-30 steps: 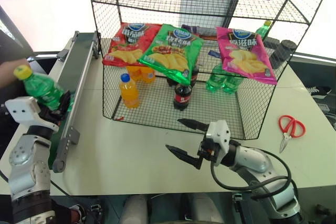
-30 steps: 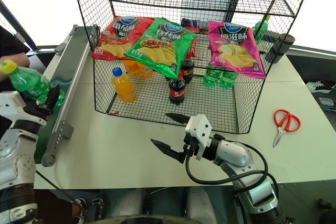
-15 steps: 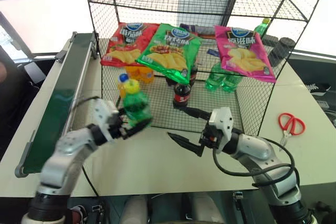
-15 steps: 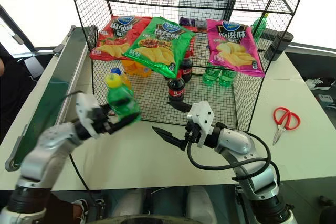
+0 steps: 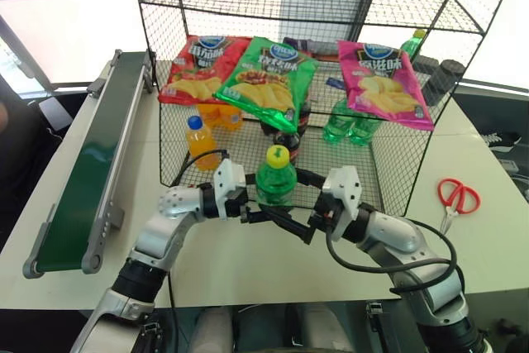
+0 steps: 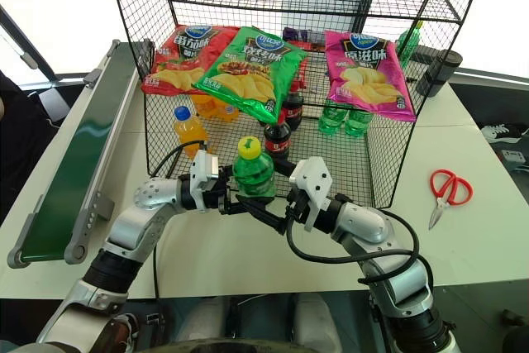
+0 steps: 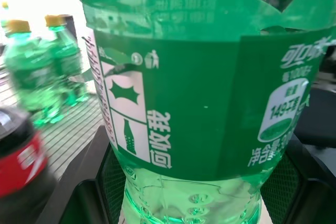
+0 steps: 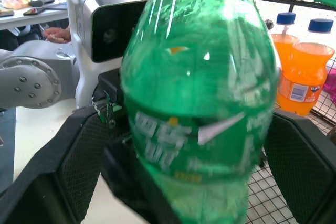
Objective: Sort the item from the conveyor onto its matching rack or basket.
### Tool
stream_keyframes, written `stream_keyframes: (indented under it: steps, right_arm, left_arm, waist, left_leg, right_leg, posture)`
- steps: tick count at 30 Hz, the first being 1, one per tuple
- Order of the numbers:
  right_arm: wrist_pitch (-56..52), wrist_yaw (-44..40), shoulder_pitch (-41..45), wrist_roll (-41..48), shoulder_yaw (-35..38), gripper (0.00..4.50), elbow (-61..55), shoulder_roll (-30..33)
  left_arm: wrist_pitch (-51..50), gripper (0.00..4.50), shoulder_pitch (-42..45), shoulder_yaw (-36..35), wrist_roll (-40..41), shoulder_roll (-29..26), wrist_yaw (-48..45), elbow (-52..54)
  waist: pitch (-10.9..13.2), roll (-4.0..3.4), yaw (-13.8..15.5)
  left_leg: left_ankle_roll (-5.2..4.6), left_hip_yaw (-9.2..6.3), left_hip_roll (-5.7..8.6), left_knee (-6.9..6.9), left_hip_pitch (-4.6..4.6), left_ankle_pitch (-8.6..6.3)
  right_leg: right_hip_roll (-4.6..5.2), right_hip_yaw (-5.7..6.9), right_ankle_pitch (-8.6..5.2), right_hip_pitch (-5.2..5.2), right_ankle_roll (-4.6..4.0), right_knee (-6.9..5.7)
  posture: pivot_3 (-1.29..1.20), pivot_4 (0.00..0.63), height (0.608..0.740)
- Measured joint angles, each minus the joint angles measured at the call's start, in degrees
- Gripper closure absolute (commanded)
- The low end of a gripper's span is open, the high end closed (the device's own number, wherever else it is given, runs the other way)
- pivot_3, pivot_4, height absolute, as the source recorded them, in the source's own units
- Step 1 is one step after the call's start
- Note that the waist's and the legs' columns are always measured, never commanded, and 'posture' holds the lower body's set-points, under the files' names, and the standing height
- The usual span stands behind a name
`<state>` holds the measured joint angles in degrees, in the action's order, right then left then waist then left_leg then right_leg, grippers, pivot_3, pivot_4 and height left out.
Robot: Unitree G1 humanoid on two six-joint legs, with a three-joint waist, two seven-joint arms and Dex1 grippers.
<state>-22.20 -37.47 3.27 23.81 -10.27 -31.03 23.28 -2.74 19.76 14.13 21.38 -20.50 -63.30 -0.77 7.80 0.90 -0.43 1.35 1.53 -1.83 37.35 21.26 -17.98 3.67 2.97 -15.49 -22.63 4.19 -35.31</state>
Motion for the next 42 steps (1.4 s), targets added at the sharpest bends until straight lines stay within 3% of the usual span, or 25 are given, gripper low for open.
stream_keyframes:
  steps: [7,12,13,16,17,23,31,37,42]
  right_arm:
    - [0.0,0.58,-0.55,0.06,-0.17,0.0,-0.02,-0.77]
    - [0.01,0.64,-0.55,0.05,0.07,1.47,-0.02,-0.87]
    - [0.0,0.64,-0.55,0.05,0.07,1.47,-0.02,-0.88]
    - [-0.05,0.59,-0.63,0.12,0.07,1.47,0.0,-0.92]
    - [-0.07,0.6,-0.74,0.13,-0.03,1.47,0.0,-1.05]
    - [0.84,1.85,-1.06,-0.32,0.83,1.47,1.18,-1.9]
    - [5.62,8.31,-5.16,-4.53,10.1,1.47,5.53,-1.84]
    - [10.33,15.46,-6.88,-8.28,14.97,1.47,14.19,-5.72]
    - [14.82,21.47,-1.13,-10.18,18.08,1.47,25.82,-9.96]
  left_arm:
    - [2.56,1.71,1.28,0.39,-1.69,0.67,-2.01,-2.74]
    - [4.38,1.71,1.3,0.39,-2.67,0.52,-2.79,-3.2]
    - [4.38,1.71,1.3,0.39,-2.66,0.54,-2.87,-3.21]
    - [4.26,0.16,1.31,0.29,-2.4,0.75,-2.92,-3.22]
    - [4.25,0.04,1.31,0.28,-2.23,0.96,-2.88,-3.22]
    - [1.8,0.04,1.17,0.26,-2.24,-0.23,-1.74,-3.2]
    - [-0.63,0.04,-6.01,-3.82,-2.29,-4.6,1.62,-2.84]
    - [-0.94,0.04,-8.6,-6.67,-1.84,-5.03,4.9,2.08]
    - [-3.05,0.04,-10.54,-6.57,-0.72,-5.22,5.83,6.87]
  waist:
    - [0.0,0.0,0.01]
    - [0.0,0.0,0.1]
    - [0.0,0.0,0.11]
    - [0.0,0.0,0.12]
    - [0.0,0.0,0.14]
    - [0.0,0.0,0.09]
    - [0.0,-0.01,0.27]
    - [0.0,-0.06,1.06]
    - [0.01,-0.2,0.85]
  left_leg:
    - [0.0,-0.05,-0.03,0.01,-0.03,0.0]
    - [0.0,-0.06,-0.03,0.02,-0.03,0.0]
    - [0.0,-0.06,-0.03,0.03,-0.03,0.0]
    - [-0.01,-0.06,-0.03,0.03,-0.03,0.0]
    - [0.0,-0.07,-0.03,0.03,-0.03,0.0]
    - [0.0,-0.07,-0.02,0.04,-0.06,0.0]
    - [0.0,-0.06,-0.06,0.01,-0.06,0.0]
    - [0.0,-0.02,-0.06,0.03,-0.1,0.0]
    - [0.0,0.07,-0.06,0.01,-0.17,0.01]
  right_leg:
    - [-0.06,0.0,0.0,0.01,0.0,-0.06]
    - [-0.05,0.0,0.0,0.02,0.0,-0.05]
    - [-0.05,0.0,0.0,0.03,0.0,-0.05]
    - [-0.05,0.0,0.0,0.03,0.0,-0.05]
    - [-0.05,0.0,0.0,0.04,0.0,-0.05]
    - [-0.06,0.0,0.0,0.06,0.0,-0.07]
    - [-0.01,-0.02,-0.01,0.05,0.0,-0.05]
    - [0.0,-0.1,-0.01,0.06,0.0,-0.1]
    - [-0.02,-0.22,-0.01,0.04,0.0,-0.17]
  posture:
    - [0.0,0.15,0.74]
    - [0.0,0.15,0.74]
    - [0.0,0.15,0.74]
    - [0.0,0.15,0.74]
    - [0.0,0.15,0.74]
    - [0.0,0.15,0.74]
    - [0.0,0.15,0.74]
    - [0.0,0.15,0.74]
    - [0.0,0.15,0.74]
